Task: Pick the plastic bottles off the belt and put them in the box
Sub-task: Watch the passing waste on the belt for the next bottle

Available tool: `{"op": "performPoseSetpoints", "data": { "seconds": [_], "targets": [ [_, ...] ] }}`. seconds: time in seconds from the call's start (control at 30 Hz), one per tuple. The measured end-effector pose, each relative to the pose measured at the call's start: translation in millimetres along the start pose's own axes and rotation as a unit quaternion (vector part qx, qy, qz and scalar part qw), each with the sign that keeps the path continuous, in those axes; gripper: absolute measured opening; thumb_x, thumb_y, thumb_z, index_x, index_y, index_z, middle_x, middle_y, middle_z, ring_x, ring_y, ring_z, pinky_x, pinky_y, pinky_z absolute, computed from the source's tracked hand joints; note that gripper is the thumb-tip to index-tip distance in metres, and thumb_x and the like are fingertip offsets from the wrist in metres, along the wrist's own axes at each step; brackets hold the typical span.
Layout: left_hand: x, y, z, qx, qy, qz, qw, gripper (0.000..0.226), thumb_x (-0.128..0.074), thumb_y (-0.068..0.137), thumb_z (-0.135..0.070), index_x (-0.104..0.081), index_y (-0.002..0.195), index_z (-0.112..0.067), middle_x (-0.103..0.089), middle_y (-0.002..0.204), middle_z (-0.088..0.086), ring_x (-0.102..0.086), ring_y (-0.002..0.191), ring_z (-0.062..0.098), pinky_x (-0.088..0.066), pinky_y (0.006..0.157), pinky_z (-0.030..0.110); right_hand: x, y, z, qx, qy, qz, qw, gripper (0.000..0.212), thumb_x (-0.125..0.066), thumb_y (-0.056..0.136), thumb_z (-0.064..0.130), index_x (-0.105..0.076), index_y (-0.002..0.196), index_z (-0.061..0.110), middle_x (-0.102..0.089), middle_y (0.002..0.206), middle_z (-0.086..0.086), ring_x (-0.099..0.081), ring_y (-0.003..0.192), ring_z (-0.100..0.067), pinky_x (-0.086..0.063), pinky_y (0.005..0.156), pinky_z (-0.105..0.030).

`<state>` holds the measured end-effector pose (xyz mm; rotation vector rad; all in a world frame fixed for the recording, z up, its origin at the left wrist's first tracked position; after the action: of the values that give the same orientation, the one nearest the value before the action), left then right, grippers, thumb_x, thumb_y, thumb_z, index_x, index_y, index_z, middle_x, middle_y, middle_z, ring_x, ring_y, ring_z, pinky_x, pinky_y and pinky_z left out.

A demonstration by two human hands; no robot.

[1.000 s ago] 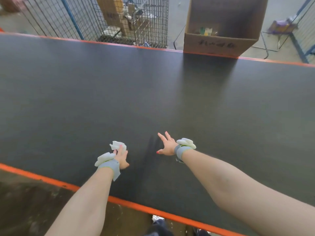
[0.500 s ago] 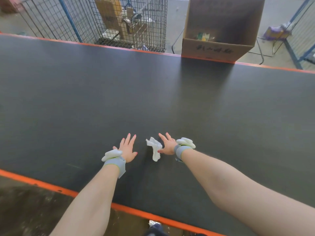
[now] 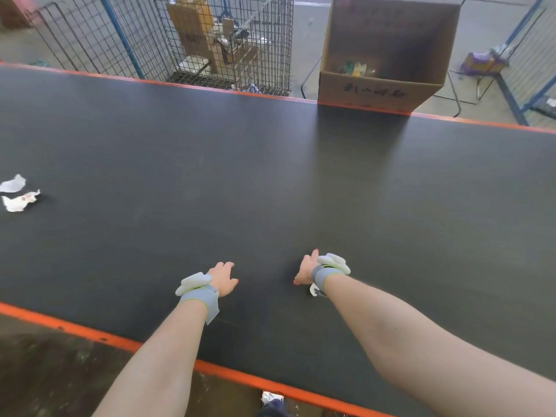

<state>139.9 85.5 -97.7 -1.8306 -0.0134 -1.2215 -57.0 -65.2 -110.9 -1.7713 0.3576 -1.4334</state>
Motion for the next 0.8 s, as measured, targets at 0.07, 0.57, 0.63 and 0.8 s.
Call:
{"op": "performPoseSetpoints", "data": {
  "seconds": [0.07, 0.57, 0.63, 0.8],
  "targets": [
    [10.3, -0.7, -7.0, -0.008, -0.018, -0.029, 0.999, 0.055, -0.044, 0.099, -0.032, -0.025, 0.148, -0.017, -0.037, 0.145, 0.01, -0.042, 0.132, 0.028, -0.037, 0.106, 0.038, 12.4, -3.5, 8.9, 0.043, 0.011, -0.019, 0.999, 0.082, -0.059, 0.086, 0.037, -0.015, 0.153, 0.024, -0.003, 0.161, -0.008, -0.025, 0.143, -0.033, -0.03, 0.111, -0.037],
    [26.9, -22.1, 35.7, 0.063, -0.012, -0.079, 0.995, 0.072, -0.038, 0.099, -0.043, 0.007, 0.153, -0.027, 0.017, 0.16, -0.003, 0.012, 0.148, 0.023, -0.011, 0.112, 0.066, 32.3, -18.8, 61.3, 0.141, 0.036, -0.03, 0.989, 0.093, -0.059, 0.089, 0.051, 0.009, 0.152, 0.04, 0.022, 0.16, 0.0, 0.004, 0.149, -0.033, -0.011, 0.118, -0.049],
    [25.2, -27.4, 46.7, 0.074, -0.014, -0.082, 0.994, 0.071, -0.035, 0.099, -0.046, 0.01, 0.152, -0.029, 0.019, 0.159, -0.004, 0.014, 0.148, 0.023, -0.01, 0.111, 0.067, 32.0, -20.0, 70.4, 0.15, 0.035, -0.028, 0.988, 0.095, -0.058, 0.088, 0.055, 0.01, 0.152, 0.04, 0.022, 0.16, 0.0, 0.005, 0.149, -0.033, -0.01, 0.118, -0.049],
    [20.0, -37.8, 80.1, 0.126, -0.035, -0.081, 0.988, 0.068, -0.028, 0.099, -0.049, 0.013, 0.151, -0.033, 0.022, 0.158, -0.002, 0.018, 0.147, 0.025, -0.008, 0.11, 0.069, 30.0, -24.4, 102.8, 0.181, 0.034, -0.026, 0.982, 0.093, -0.055, 0.087, 0.06, 0.01, 0.152, 0.041, 0.02, 0.16, 0.001, 0.007, 0.149, -0.031, -0.007, 0.119, -0.05]
  ]
}}
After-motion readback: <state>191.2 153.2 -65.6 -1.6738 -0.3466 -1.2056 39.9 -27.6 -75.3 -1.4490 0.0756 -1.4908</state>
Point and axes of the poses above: each hand's wrist, its own y-axis towards the middle knuckle, its own x-axis out of the back of the hand, z = x × y, the point moved 7 cm from there along y, towards the middle knuckle
